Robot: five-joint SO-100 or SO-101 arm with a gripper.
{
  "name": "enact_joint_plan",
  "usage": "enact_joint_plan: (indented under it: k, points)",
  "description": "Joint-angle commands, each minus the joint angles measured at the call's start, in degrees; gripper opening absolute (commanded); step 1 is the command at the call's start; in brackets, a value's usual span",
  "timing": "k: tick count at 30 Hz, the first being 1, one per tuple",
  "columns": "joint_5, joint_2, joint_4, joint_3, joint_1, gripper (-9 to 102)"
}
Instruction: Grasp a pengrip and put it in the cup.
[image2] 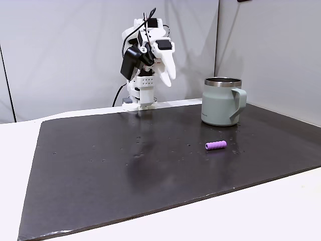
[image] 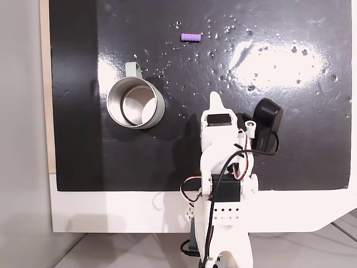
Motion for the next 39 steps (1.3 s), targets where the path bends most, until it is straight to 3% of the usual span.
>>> enact_joint_plan:
  k: [1, 23, 32, 39]
  points:
    - [0.44, -6.77, 2.90, -12.30, -1.58, 26]
    - [19.60, -52.82, 22.24, -57.04, -4.13, 25]
    - [22.32, -73.74, 35.07, -85.78, -3.78, 25]
    - [22.32, -80.68, 36.21, -93.34, -4.04, 25]
